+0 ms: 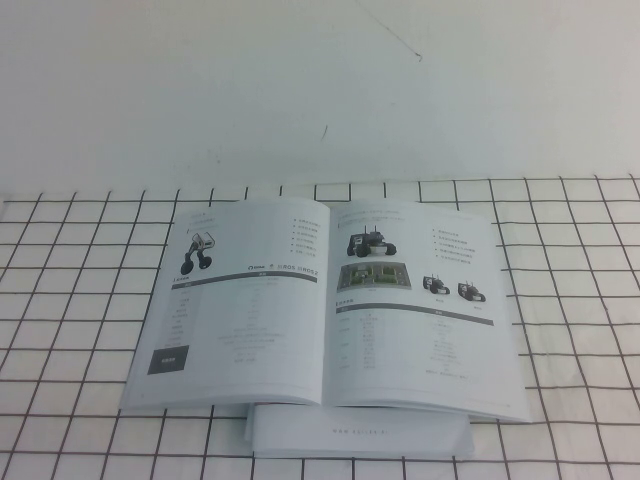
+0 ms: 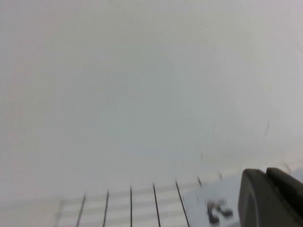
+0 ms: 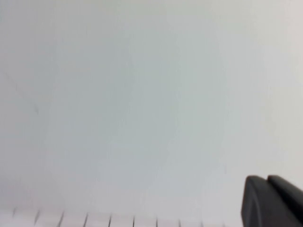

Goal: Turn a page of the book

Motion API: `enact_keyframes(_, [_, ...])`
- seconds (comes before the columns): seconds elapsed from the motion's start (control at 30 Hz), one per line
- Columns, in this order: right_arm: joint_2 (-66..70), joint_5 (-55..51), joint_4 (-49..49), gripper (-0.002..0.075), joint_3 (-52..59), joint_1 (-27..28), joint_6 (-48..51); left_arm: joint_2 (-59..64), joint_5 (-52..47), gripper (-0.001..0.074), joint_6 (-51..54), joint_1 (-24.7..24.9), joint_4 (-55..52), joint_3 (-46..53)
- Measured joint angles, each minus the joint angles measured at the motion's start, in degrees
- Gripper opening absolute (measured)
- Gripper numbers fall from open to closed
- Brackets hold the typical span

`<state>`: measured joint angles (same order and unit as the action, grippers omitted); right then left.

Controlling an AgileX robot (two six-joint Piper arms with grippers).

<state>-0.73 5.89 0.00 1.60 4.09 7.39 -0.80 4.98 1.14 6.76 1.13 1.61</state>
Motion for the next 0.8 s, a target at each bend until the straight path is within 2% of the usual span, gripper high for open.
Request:
enact_keyframes(0.1, [0.00, 12.20, 0.00, -0.0002, 0.00, 0.00, -0.65, 0.00, 7.98, -0.0002, 0.12, 0.00, -0.23, 0.00])
enact_keyframes(0.27, [0.00, 26.64, 0.00, -0.0002, 0.00, 0.00, -2.74, 0.00, 15.95, -0.0002, 0.12, 0.00, -0.23, 0.00])
enact_keyframes(0.5, [0.00, 43.04, 0.00, -0.0002, 0.00, 0.00, -3.23, 0.00, 18.59, -0.0002, 0.12, 0.00, -0.23, 0.00])
enact_keyframes(0.63, [0.00, 42.78, -1.65, -0.0002, -0.12, 0.00, -3.79, 0.00, 17.73, -0.0002, -4.13, 0.00, 1.31, 0.00])
enact_keyframes(0.8, [0.00, 25.79, -7.09, -0.0002, -5.84, 0.00, -4.98, 0.00, 7.30, -0.0002, -7.35, 0.00, 1.45, -4.24])
